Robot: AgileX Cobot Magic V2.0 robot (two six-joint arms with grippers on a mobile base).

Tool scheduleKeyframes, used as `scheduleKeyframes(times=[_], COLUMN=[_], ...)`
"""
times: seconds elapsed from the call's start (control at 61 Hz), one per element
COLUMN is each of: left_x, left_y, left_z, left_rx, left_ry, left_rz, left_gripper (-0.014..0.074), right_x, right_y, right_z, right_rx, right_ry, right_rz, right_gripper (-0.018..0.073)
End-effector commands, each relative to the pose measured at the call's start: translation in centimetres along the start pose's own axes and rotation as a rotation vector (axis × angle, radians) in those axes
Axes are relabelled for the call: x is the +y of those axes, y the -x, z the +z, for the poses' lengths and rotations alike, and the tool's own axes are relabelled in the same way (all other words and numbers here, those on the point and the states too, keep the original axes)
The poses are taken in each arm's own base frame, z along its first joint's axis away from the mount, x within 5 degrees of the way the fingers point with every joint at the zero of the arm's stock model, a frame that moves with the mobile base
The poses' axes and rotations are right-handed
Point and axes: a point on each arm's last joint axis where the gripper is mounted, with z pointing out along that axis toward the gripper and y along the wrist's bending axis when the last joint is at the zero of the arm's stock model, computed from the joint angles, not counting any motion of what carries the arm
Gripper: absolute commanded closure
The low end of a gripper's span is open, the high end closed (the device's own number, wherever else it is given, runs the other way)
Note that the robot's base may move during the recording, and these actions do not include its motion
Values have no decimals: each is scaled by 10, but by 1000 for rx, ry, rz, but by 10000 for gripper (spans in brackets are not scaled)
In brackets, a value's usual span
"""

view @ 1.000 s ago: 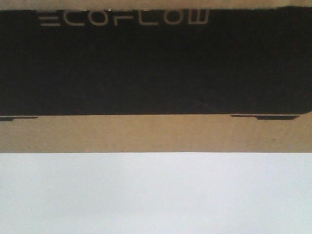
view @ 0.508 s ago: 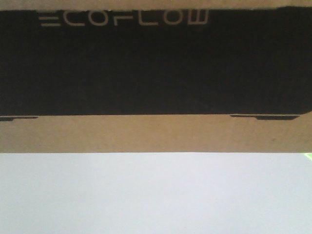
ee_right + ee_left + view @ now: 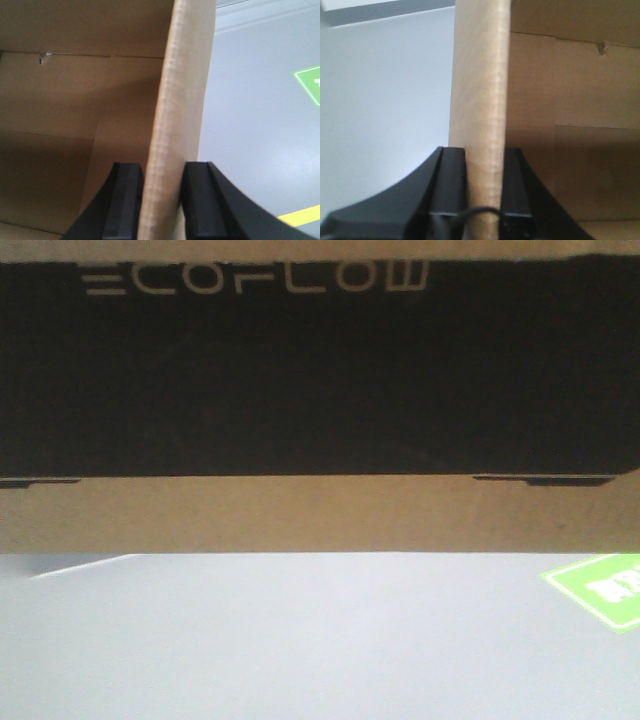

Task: Grab box from left shelf to table start
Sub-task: 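Carry the box with both grippers while the base drives to the table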

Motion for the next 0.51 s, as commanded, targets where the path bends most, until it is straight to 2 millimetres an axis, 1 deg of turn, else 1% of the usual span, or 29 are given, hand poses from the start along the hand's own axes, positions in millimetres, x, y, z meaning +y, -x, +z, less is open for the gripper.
scheduleKeyframes(times=[0.0,0.492], left_x=[-3,-4], left_y=[19,21], left_z=[-15,-13], left_rx=[-193,-201], left_ry=[-74,-74], left_rz=[-21,-17], left_gripper=[683,683], right_x=[-2,-2], right_y=[16,16], right_z=[-6,-6], right_rx=[-135,-135], right_ry=[-39,-39], right_rz=[-39,-39], right_gripper=[541,541])
